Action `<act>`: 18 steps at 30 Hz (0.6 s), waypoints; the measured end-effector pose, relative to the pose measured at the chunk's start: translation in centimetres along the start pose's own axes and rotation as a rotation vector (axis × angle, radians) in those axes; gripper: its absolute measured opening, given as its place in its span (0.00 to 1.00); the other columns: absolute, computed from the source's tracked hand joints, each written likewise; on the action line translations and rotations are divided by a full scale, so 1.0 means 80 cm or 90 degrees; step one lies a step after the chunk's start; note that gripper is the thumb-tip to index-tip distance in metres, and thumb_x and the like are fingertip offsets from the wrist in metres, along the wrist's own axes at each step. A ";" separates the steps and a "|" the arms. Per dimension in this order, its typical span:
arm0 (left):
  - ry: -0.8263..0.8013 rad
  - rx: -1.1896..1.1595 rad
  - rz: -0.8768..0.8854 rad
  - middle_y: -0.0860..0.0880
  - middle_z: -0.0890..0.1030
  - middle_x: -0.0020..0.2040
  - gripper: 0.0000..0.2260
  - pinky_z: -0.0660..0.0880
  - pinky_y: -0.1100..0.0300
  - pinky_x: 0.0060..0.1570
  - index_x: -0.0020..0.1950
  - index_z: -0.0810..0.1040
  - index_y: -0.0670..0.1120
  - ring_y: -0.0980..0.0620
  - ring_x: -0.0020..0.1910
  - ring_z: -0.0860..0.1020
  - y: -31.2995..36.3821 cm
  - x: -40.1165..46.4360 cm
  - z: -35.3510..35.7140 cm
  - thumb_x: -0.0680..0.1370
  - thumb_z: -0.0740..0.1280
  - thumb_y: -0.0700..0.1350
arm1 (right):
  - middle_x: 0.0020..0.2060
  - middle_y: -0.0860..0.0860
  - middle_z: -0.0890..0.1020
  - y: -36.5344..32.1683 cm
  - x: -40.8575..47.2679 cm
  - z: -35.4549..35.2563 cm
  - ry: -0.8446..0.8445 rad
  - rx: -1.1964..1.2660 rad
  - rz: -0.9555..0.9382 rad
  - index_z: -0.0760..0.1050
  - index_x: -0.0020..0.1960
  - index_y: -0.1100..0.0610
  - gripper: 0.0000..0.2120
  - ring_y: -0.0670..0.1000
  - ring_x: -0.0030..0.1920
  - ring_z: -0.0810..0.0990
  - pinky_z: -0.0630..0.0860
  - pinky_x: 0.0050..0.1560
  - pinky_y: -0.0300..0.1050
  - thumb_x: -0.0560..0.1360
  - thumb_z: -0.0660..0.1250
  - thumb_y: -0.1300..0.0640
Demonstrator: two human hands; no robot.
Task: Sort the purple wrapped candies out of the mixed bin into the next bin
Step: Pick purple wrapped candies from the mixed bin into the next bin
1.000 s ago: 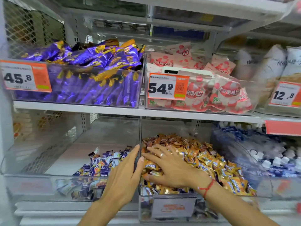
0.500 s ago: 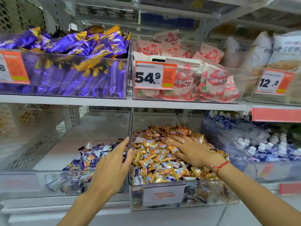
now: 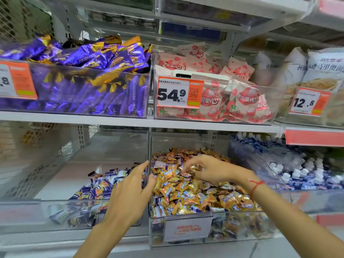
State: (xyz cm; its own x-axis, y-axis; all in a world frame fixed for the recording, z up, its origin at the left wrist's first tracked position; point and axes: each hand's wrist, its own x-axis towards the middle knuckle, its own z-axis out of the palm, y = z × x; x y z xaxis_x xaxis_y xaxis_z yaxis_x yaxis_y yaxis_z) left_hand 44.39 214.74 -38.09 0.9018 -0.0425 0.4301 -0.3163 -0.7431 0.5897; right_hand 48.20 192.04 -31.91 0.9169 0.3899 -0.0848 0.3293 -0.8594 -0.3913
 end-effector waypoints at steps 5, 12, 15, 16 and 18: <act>-0.004 0.019 0.004 0.59 0.78 0.50 0.23 0.73 0.63 0.37 0.76 0.60 0.58 0.60 0.40 0.78 -0.002 0.001 -0.002 0.81 0.54 0.58 | 0.70 0.56 0.70 -0.034 0.103 0.069 0.053 -0.122 0.000 0.65 0.74 0.53 0.20 0.59 0.70 0.67 0.66 0.68 0.59 0.82 0.55 0.57; 0.010 0.025 0.005 0.57 0.80 0.56 0.22 0.68 0.67 0.35 0.75 0.62 0.57 0.61 0.38 0.75 -0.002 0.002 -0.001 0.81 0.56 0.57 | 0.65 0.48 0.78 -0.012 0.076 0.065 0.084 -0.147 -0.018 0.77 0.64 0.46 0.14 0.53 0.63 0.76 0.74 0.57 0.47 0.80 0.62 0.54; 0.019 0.040 -0.004 0.56 0.77 0.61 0.21 0.72 0.62 0.42 0.74 0.63 0.56 0.57 0.47 0.78 0.000 0.003 0.000 0.81 0.56 0.55 | 0.61 0.47 0.80 0.004 0.030 0.062 0.071 -0.037 -0.054 0.78 0.64 0.52 0.15 0.48 0.62 0.77 0.74 0.61 0.44 0.80 0.63 0.50; 0.027 0.039 -0.003 0.55 0.75 0.66 0.21 0.72 0.59 0.51 0.74 0.64 0.55 0.55 0.56 0.77 0.001 0.003 0.002 0.81 0.57 0.55 | 0.60 0.49 0.81 0.008 0.017 0.063 0.094 0.040 -0.049 0.78 0.63 0.54 0.15 0.48 0.60 0.78 0.74 0.60 0.43 0.80 0.63 0.50; 0.056 0.012 0.035 0.57 0.69 0.71 0.20 0.66 0.61 0.61 0.72 0.66 0.54 0.57 0.69 0.67 0.007 0.005 0.005 0.81 0.59 0.53 | 0.55 0.51 0.84 0.007 -0.005 0.064 0.163 0.208 -0.017 0.75 0.62 0.55 0.14 0.51 0.54 0.82 0.78 0.56 0.48 0.80 0.62 0.50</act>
State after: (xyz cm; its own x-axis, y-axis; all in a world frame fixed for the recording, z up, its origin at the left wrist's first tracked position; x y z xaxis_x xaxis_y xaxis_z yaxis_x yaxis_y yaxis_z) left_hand 44.72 214.04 -37.89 0.8535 -0.0259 0.5204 -0.3588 -0.7534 0.5510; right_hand 46.89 193.13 -36.76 0.9489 0.2806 0.1440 0.3030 -0.6840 -0.6636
